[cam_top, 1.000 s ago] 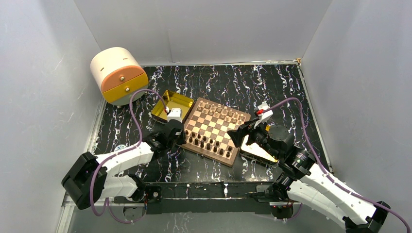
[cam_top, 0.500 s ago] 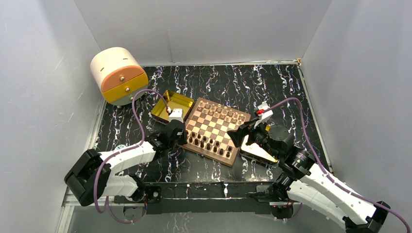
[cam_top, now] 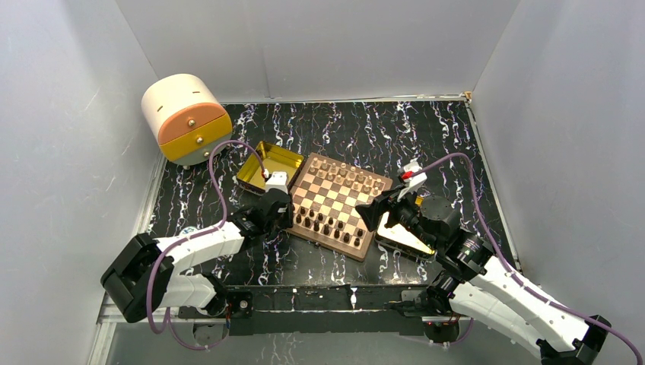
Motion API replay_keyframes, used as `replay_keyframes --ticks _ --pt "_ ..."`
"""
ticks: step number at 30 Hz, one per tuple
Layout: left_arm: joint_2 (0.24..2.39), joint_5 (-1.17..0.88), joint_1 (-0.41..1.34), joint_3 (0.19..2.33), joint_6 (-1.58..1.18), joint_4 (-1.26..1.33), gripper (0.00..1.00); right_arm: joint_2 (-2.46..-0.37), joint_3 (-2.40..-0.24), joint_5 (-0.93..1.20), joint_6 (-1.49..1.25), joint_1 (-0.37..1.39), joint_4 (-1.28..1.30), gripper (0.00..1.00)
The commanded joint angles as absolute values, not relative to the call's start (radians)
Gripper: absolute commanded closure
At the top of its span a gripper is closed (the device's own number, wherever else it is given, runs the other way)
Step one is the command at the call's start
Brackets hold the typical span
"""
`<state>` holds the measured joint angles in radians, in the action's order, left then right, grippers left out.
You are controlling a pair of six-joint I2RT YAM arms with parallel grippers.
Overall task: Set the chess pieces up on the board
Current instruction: Place the chess piece on the chessboard.
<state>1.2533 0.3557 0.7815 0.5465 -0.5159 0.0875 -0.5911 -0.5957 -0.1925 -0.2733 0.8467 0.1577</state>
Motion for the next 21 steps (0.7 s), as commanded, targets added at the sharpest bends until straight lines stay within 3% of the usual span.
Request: replay_keyframes --ticks 1,5,17,21 --pt "1.234 0.363 0.787 0.583 -0.517 0.055 0.68 -0.588 -0.632 -0.181 -0.275 0.851 0.108 0.01" --pt "1.225 0.374 0.787 0.648 -0.537 -0.053 0.63 -0.594 -0.640 -0.180 -0.274 0.851 0.110 0.01" --pt "1.268 0.483 0.774 0.898 -0.455 -0.289 0.63 -0.591 -0.632 -0.166 -0.292 0.851 0.099 0.01" --pt "1.335 0.412 0.700 0.989 -0.360 -0.293 0.63 -0.581 -0.620 -0.169 -0.281 0.850 0.077 0.01"
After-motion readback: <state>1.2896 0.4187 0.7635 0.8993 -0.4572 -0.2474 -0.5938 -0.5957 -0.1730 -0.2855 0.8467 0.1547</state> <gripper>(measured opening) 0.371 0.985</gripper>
